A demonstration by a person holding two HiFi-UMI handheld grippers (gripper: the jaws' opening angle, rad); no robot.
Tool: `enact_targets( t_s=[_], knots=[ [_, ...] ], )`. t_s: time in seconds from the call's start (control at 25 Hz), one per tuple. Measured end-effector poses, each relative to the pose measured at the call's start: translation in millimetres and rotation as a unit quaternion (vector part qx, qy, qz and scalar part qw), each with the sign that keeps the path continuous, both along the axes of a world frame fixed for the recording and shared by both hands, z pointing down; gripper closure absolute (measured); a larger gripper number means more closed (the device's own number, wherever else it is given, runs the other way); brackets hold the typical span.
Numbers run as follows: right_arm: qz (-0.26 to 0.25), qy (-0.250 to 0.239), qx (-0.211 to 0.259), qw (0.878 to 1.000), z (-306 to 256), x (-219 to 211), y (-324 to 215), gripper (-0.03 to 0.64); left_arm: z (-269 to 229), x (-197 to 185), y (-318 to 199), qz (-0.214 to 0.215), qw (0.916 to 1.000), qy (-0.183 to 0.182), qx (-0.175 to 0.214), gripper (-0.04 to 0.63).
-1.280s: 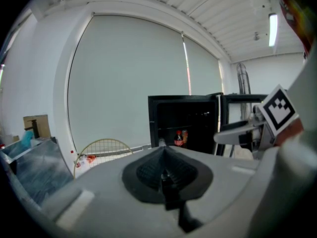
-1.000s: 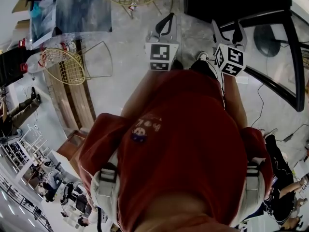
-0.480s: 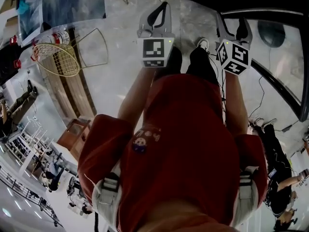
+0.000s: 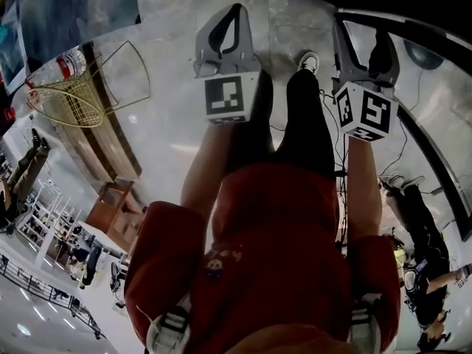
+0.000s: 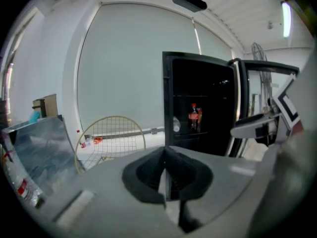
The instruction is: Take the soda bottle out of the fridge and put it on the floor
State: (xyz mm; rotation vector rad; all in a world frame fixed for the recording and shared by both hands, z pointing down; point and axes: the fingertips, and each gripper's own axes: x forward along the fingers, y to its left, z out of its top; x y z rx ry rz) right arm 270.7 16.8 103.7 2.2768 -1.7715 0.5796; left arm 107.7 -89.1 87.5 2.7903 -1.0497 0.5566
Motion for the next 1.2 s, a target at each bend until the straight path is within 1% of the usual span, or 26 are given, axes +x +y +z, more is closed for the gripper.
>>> enact_targets(
  t_s=[0.08,0.16,0.32,0.44,0.56,0.72,0.8,0.96,1.2],
  knots=[
    [0.002,0.008,0.007,1.000,20,0,1,0.276,23,0,2,-0.006,0.9999,0.006,-0.008,0.595],
    [0.012,0.016,0.021,1.000,39,13,-4,0.276,47,11,-1,-0.004,0.9998,0.010,-0.015,0.595],
    [0.039,0.022,0.043,0.998,68,33,-12,0.276,83,37,-7,0.008,0.9993,0.034,-0.011,0.595],
    [0.046,0.024,0.044,0.998,90,38,-20,0.276,113,44,-12,0.010,0.9994,0.030,-0.017,0.595],
    [0.055,0.018,0.035,0.998,109,42,-22,0.276,137,49,-15,0.010,0.9991,0.023,-0.034,0.595],
    [0.051,0.014,0.028,0.998,122,48,-27,0.276,150,57,-16,0.024,0.9992,0.009,-0.031,0.595],
    [0.046,0.016,0.023,0.999,123,51,-30,0.276,150,61,-18,0.027,0.9992,0.008,-0.030,0.595],
    [0.044,0.018,0.021,0.999,119,56,-33,0.276,150,63,-16,0.024,0.9988,0.005,-0.042,0.595],
    [0.054,0.017,0.028,0.998,110,71,-46,0.276,146,66,-17,0.027,0.9990,0.004,-0.035,0.595]
  ],
)
